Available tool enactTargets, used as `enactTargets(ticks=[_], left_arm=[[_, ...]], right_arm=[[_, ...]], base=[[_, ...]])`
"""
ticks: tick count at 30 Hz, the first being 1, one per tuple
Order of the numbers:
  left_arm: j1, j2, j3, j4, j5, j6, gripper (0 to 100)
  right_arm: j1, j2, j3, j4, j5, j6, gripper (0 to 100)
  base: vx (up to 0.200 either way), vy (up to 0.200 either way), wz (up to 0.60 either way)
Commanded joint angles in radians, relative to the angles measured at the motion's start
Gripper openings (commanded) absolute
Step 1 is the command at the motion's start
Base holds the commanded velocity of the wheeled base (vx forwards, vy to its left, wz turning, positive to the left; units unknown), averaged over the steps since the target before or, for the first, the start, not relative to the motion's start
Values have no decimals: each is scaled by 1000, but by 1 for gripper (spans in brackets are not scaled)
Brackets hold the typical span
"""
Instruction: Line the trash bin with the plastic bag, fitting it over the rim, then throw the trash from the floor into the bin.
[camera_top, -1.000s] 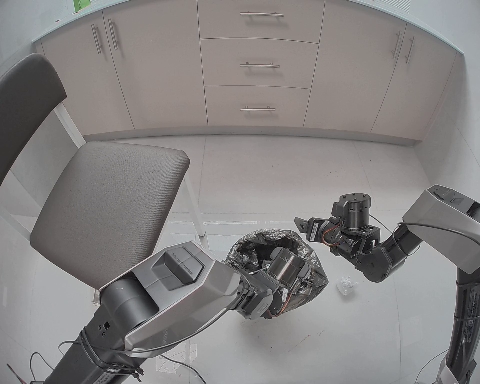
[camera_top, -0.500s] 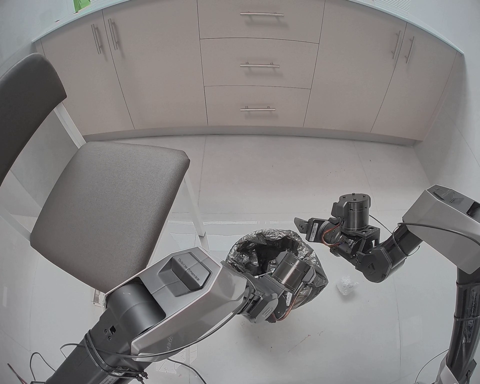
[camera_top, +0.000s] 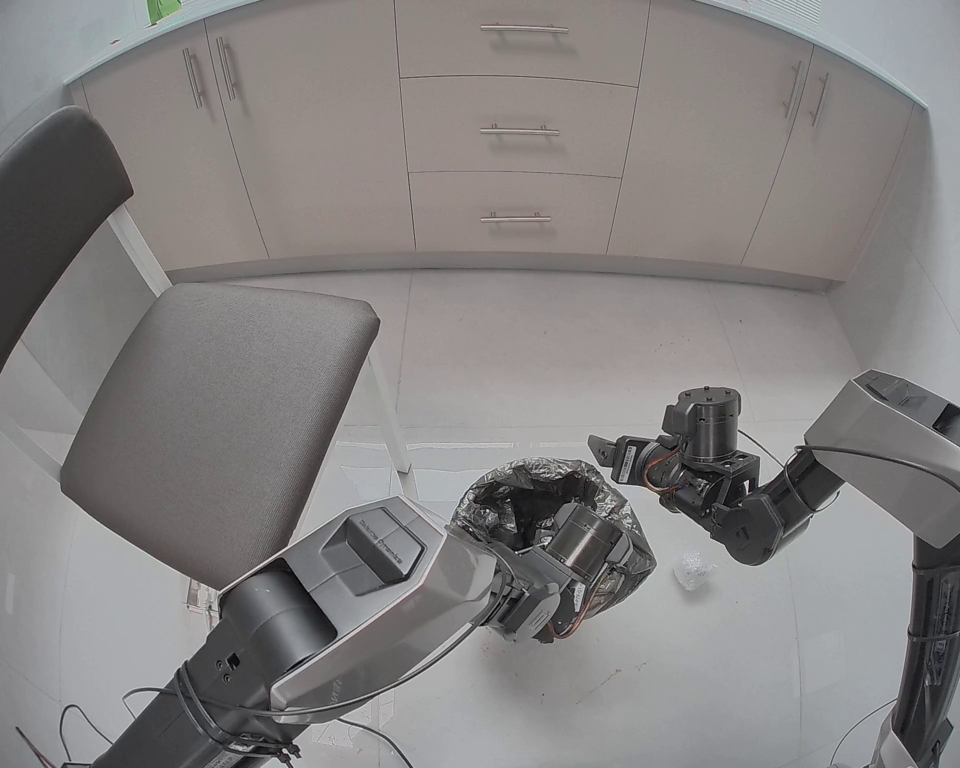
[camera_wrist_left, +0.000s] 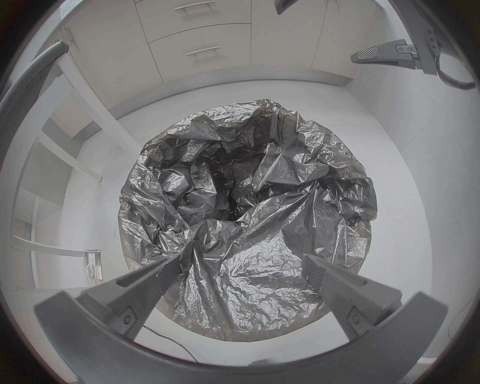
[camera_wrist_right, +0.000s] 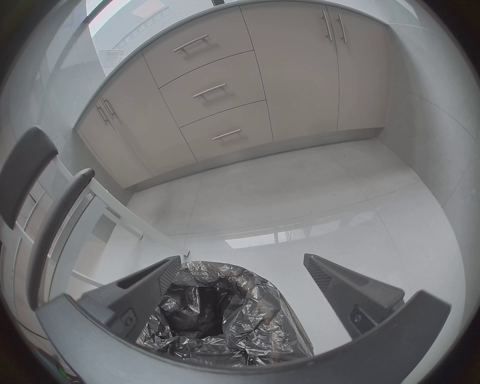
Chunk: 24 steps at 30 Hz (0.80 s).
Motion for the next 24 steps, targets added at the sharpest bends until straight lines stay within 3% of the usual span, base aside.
enactTargets(ticks=[1, 8, 15, 18, 19, 23, 24], left_arm=[[-2, -45, 0, 1, 2, -32, 100], [-19, -365, 110, 36, 0, -101, 100], [-42, -819, 382, 53, 2, -90, 100], [-36, -910, 437, 51, 8, -76, 100], [-7, -1042, 509, 53, 9, -52, 100], [52, -1178, 572, 51, 9, -46, 100], [122, -1316, 616, 60, 9, -44, 100]], right_arm=[[-1, 2, 0, 0, 0, 0, 100], [-6, 2, -5, 0, 0, 0, 100], [-26, -4, -8, 0, -4, -8, 100], [-34, -4, -9, 0, -6, -8, 100], [-40, -7, -11, 0, -6, -6, 100], [-51, -9, -12, 0, -7, -6, 100], [-61, -12, -12, 0, -6, -8, 100]], base=[[0, 0, 0], [0, 0, 0], [0, 0, 0], [0, 0, 0], [0, 0, 0], [0, 0, 0], [0, 0, 0]])
